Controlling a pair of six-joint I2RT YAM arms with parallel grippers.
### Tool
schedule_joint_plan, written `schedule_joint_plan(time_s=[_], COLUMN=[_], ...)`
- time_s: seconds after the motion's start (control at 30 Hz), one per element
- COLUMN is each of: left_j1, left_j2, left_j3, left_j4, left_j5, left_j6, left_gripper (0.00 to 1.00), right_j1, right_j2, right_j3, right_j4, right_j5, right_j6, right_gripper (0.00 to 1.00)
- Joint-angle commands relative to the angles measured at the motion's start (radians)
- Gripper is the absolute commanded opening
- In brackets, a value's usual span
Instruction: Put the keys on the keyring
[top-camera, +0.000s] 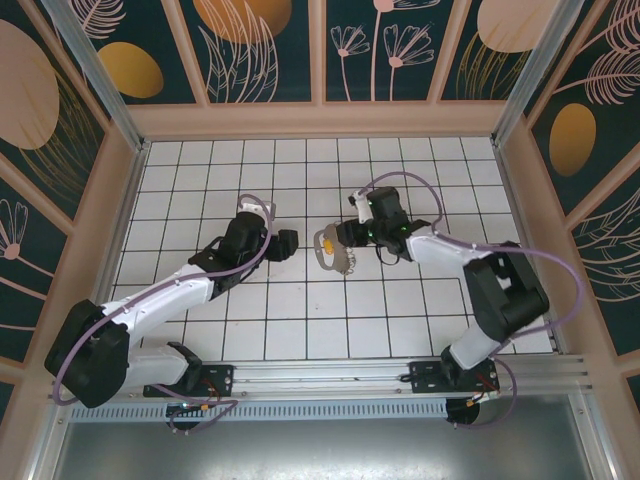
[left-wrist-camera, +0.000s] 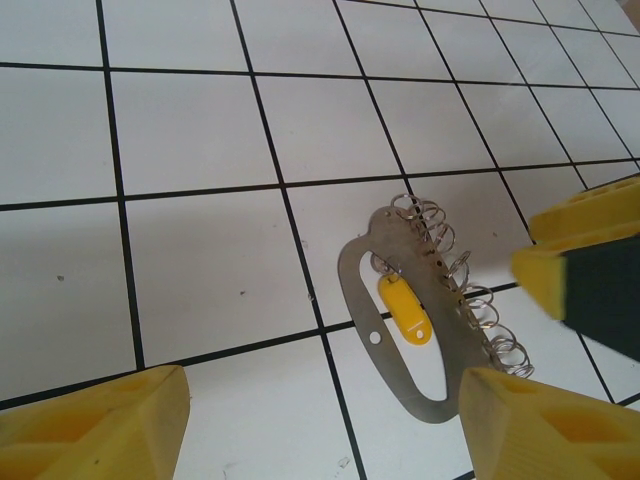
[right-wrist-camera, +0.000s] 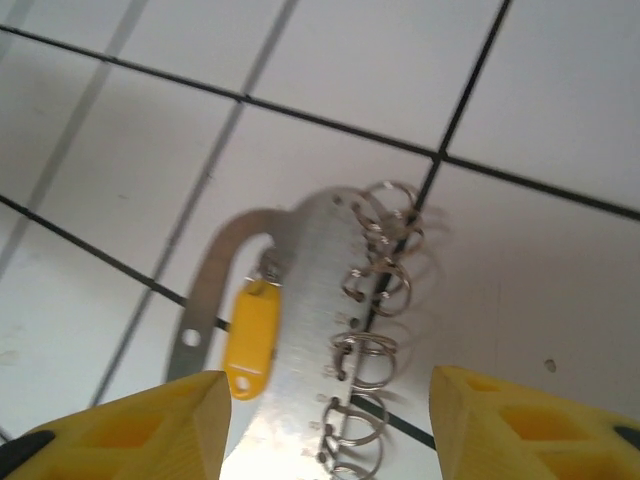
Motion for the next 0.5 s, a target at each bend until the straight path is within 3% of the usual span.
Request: schedule_joint_plan(time_s=[0.0,0.17,0.47], left_j1=[-0.005,-0.005,-0.006], left_j2=[-0.015,-0.012,0.013], left_j3=[-0.010,-0.004,-0.005], left_j4=[-0.003,-0.002,0.005], left_j5=[-0.009,-0.013,-0.015], left_j6=[0.010,0.021,0.030], left_gripper=[0.72,0.73,0.73], right_j1=[0.006,0.006,0.050], right_j2=[0.070,0.174,0.198], right_j3=[0.069,0.125,0.121], right_j4=[-0.059,-0.066,-0.067], right_j5=[0.080,0.099,0.112], right_j6=[0.011,0.005,-0.018], right_gripper=[0.55,0.50,0.24])
